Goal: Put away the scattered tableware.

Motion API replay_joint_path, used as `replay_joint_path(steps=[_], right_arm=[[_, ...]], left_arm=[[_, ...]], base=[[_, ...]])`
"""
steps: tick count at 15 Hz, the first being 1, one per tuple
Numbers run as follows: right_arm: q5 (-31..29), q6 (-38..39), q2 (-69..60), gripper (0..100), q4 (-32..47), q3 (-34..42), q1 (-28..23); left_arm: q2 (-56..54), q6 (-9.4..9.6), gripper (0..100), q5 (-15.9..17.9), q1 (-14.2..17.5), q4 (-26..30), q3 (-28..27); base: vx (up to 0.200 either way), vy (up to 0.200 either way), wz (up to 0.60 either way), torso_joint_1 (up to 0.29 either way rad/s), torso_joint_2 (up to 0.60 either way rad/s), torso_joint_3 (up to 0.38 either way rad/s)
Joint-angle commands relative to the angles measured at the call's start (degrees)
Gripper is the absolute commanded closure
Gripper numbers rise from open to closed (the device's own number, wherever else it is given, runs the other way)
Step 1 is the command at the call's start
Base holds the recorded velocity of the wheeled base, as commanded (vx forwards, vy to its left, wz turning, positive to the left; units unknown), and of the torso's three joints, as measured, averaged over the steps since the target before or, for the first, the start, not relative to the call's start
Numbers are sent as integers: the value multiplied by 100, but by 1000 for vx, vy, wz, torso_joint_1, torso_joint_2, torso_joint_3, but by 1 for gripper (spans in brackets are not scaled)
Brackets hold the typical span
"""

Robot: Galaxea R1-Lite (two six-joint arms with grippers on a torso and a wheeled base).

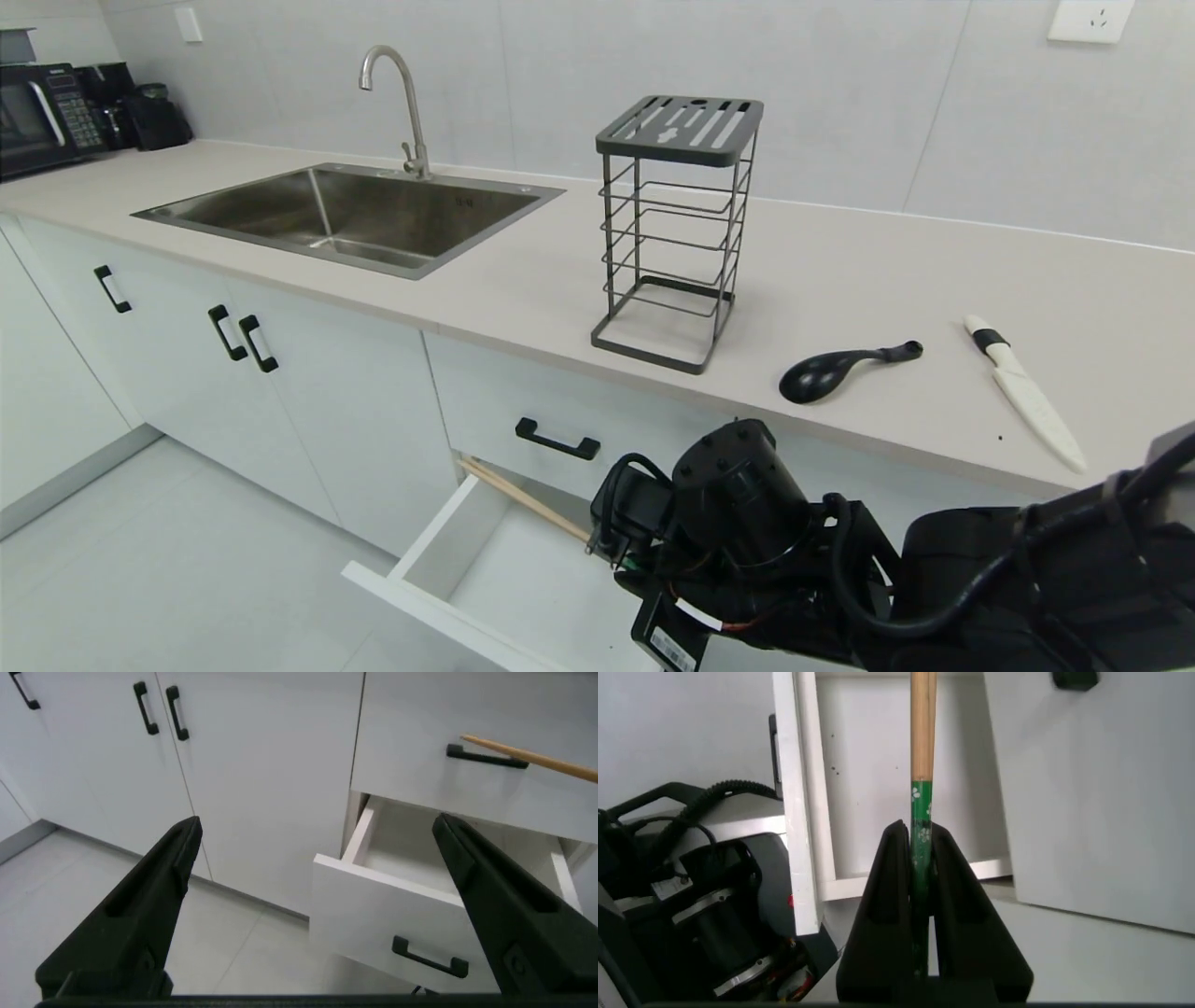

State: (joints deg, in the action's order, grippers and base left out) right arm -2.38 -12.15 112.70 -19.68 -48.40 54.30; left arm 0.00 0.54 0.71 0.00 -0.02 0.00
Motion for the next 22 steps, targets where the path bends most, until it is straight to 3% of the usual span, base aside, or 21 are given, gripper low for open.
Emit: replay_joint_path(steps=[1,10,16,22], right_arm=[[18,-15,33,100,-1,-21,11],[27,-33,595,100,60,-741,-16],[-44,-15,1070,100,473,-1612,-60],[-272,-33,1474,100,667,-1849,-139]], left_arm=[[0,-1,0,0,0,-6,0],[0,-1,0,0,-9,-6,0],[0,-1,0,0,0,-6,0],[0,-1,0,0,0,-6,0]], base=[[0,0,0,-251,466,227],[0,0,0,-237,346,137],[0,0,0,-21,149,45],[0,0,0,0,0,0]])
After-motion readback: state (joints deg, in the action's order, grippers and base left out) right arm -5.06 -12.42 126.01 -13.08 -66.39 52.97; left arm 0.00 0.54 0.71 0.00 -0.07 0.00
